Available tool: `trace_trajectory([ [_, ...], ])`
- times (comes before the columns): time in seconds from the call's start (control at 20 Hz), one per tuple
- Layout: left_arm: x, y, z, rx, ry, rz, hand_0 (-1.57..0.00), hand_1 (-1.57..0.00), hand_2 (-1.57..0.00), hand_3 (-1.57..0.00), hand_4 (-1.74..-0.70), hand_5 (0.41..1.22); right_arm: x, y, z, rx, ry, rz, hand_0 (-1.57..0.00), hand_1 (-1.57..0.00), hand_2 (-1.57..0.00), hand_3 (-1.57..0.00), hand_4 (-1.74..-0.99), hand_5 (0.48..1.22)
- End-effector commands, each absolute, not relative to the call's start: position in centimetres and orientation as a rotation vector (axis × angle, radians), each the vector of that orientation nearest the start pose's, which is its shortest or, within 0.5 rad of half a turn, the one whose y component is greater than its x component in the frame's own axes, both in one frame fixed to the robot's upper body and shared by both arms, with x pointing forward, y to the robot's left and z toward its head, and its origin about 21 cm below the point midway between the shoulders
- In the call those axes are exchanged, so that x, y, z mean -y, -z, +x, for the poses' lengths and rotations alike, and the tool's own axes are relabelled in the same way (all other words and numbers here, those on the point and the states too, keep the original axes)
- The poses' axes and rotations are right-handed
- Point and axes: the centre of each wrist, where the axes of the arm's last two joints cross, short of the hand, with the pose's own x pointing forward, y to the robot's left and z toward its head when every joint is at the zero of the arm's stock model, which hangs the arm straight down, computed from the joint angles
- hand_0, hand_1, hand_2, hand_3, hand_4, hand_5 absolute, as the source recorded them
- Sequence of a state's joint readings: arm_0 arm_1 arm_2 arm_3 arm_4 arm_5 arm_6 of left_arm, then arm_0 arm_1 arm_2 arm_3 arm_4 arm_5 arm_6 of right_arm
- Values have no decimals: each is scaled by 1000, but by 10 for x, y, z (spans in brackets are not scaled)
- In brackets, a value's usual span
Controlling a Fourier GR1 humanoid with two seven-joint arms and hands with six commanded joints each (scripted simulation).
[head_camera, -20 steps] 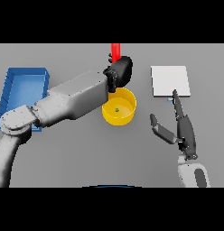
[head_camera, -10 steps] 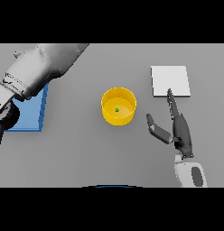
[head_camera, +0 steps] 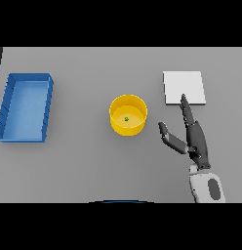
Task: Pick up the red beaker and tilt it to pour out 1 green nut into yellow bowl. Pick up the yellow bowl and place it on the metallic measuring scale.
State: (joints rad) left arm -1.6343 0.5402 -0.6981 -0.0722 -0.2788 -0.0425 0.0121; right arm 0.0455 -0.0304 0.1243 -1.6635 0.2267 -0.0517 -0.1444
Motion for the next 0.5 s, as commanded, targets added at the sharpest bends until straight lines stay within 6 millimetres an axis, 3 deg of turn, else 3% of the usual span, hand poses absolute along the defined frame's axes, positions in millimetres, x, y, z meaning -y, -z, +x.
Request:
trace_trajectory([
  [0.0,-258,-311,490,1332,949,1135,-1571,-1571,-1571,-1499,-1740,1221,209,-15,238,1779,-256,-141,1,1,1,1,-1081,631],
  [0.1,-292,-282,487,1296,785,1086,-1571,-1571,-1571,-1525,-1740,1221,210,-11,237,1758,-259,-126,1,1,1,1,-1106,642],
  [0.25,-322,-249,481,1196,541,1051,-1571,-1571,-1571,-1547,-1741,1221,210,-11,235,1778,-272,-98,1,1,1,1,-1148,663],
  [0.45,-344,-213,473,1153,340,952,-1571,-1571,-1571,-1488,-1741,1221,208,-12,238,1773,-304,-111,1,1,1,1,-1181,687],
])
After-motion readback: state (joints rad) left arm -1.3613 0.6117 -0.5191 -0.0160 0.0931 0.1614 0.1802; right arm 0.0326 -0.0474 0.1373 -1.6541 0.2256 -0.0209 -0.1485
